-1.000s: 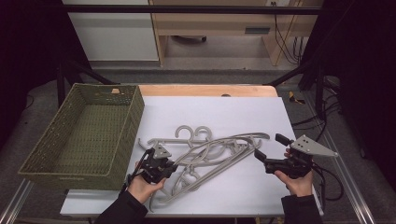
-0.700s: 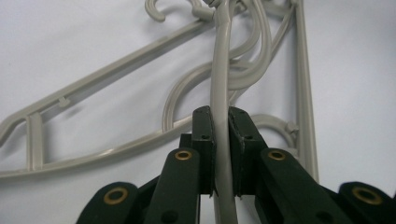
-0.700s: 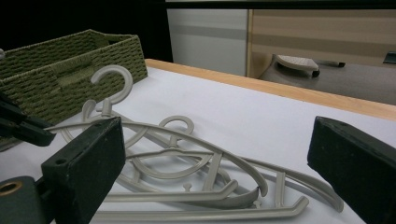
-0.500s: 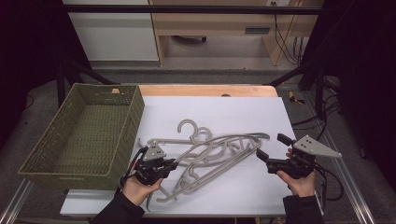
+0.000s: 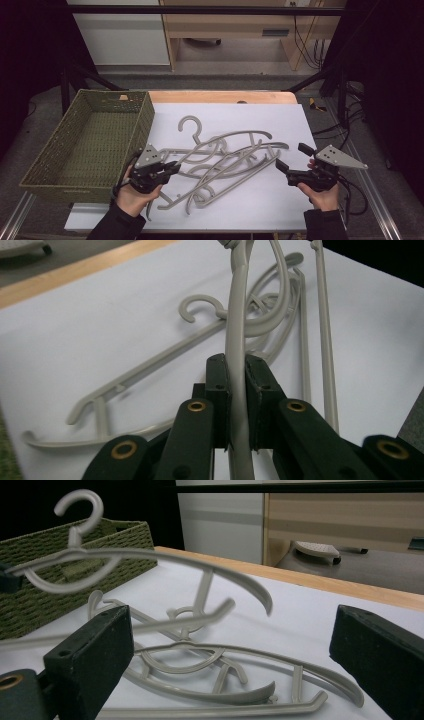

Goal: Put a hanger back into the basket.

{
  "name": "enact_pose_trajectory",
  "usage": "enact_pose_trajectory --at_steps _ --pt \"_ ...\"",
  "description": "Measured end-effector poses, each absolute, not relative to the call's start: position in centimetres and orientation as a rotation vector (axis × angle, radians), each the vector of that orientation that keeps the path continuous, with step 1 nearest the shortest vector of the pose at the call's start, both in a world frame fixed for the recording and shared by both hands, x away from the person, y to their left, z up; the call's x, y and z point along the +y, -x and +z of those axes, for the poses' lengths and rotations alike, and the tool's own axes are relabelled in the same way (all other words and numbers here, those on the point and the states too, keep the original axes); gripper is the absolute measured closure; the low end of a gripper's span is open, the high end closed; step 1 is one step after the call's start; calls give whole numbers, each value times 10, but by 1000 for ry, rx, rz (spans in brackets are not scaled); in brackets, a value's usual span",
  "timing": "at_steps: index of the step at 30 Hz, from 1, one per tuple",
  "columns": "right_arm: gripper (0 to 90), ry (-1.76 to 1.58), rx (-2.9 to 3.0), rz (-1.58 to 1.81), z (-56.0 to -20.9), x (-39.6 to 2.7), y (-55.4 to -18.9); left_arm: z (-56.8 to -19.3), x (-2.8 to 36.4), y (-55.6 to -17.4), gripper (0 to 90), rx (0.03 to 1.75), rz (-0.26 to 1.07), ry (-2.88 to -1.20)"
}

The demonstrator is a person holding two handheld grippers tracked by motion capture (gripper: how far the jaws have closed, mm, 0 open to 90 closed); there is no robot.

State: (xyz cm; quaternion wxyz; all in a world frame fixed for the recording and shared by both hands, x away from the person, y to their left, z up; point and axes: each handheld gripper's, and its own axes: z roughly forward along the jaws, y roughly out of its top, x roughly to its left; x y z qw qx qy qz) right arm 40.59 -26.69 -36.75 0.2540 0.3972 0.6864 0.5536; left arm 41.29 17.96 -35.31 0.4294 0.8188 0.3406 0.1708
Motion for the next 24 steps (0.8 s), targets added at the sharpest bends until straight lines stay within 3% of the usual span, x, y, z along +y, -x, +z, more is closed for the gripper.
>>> enact_pose_trajectory --at_steps 13,24 --pt "35 -1084 1862 1499 -367 -267 -406 -293 246 -435 822 903 564 -1982" --pt "33 -1089 1866 1487 -368 -267 -407 -273 300 -458 822 999 683 -1950"
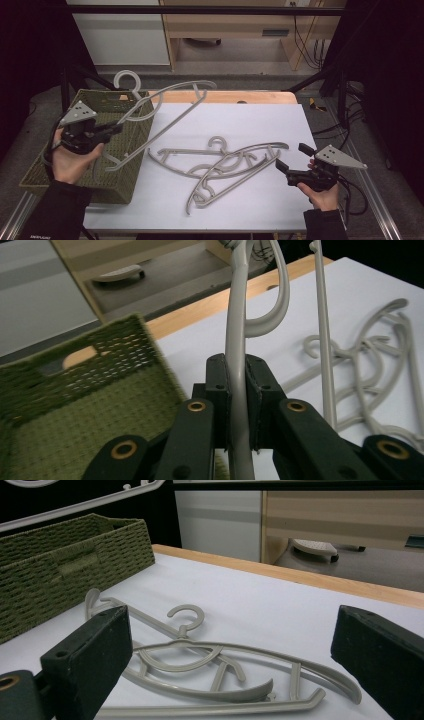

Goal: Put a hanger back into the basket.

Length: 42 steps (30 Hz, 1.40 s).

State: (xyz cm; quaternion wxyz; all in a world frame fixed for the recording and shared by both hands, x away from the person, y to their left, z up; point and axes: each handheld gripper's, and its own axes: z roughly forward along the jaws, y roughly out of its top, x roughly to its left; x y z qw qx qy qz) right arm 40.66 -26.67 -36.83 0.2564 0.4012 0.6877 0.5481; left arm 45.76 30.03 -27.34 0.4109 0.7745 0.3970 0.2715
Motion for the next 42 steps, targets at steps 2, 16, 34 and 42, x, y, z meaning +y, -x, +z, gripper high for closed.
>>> enact_pose_trajectory --at_steps 2,16,34,42 --pt "33 -1091 1864 1488 -368 -267 -407 -271 311 -461 822 1017 708 -1946" --pt "33 -1097 1863 1487 -369 -268 -407 -278 373 -476 822 1104 784 -1954" --pt "33 -1109 1865 1481 -372 -269 -409 -299 432 -483 822 1205 798 -1949" --pt "33 -1111 1871 1474 -372 -269 -410 -309 447 -482 822 1234 801 -1977"
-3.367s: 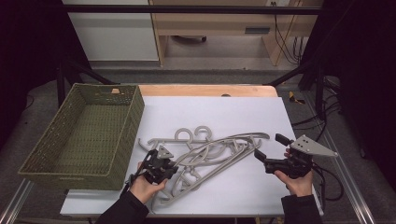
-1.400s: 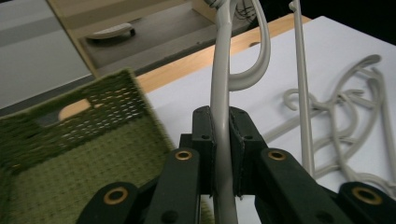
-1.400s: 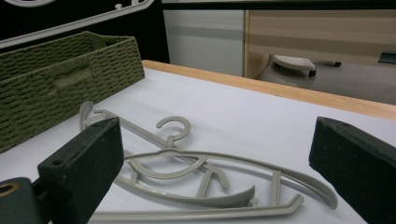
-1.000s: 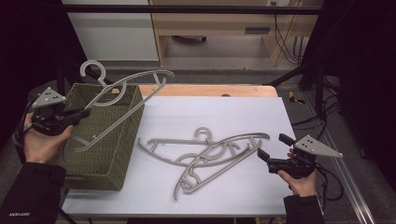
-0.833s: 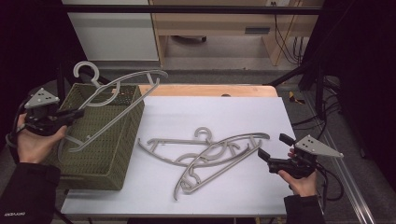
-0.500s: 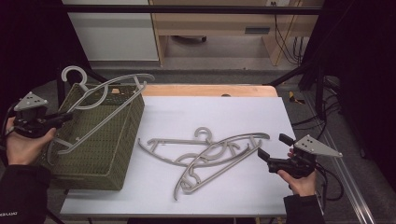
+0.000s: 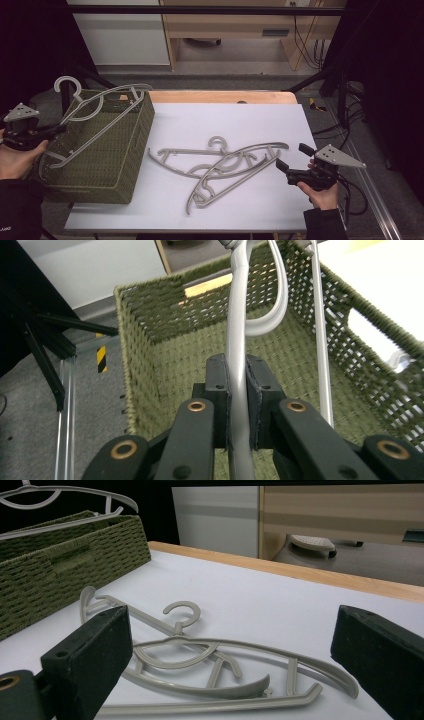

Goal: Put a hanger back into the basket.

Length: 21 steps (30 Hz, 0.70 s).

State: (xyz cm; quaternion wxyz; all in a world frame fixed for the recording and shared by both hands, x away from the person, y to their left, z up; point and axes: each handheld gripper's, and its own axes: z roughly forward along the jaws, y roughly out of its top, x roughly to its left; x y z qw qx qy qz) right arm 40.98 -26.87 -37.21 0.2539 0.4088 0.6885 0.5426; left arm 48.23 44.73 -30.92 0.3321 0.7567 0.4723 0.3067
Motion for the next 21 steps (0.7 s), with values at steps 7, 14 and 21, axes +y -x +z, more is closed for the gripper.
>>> enact_pose_trajectory --at_steps 7,14,21 --pt "33 -1115 1872 1473 -373 -268 -410 -320 460 -482 821 1248 794 -1973" --pt "33 -1116 1878 1465 -374 -267 -411 -324 468 -480 821 1255 829 -2005" --pt "34 -1117 1877 1465 -374 -267 -411 -334 458 -485 821 1244 854 -2049"
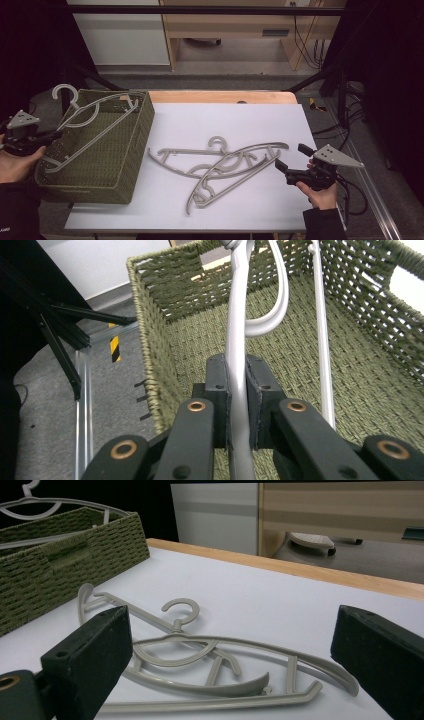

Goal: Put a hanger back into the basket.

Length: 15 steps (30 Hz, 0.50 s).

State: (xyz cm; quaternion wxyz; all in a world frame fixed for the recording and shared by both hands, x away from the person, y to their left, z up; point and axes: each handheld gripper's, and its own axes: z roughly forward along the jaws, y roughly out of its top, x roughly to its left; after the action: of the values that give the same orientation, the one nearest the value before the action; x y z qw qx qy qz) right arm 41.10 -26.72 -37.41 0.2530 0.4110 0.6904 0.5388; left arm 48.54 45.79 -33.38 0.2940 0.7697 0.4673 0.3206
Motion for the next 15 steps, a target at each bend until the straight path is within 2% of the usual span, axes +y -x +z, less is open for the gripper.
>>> enact_pose_trajectory --at_steps 7,15 --pt "33 -1117 1879 1465 -374 -267 -411 -356 444 -496 819 1275 853 -2127" --pt "33 -1114 1881 1464 -375 -266 -411 -375 454 -499 810 1417 771 -2126"
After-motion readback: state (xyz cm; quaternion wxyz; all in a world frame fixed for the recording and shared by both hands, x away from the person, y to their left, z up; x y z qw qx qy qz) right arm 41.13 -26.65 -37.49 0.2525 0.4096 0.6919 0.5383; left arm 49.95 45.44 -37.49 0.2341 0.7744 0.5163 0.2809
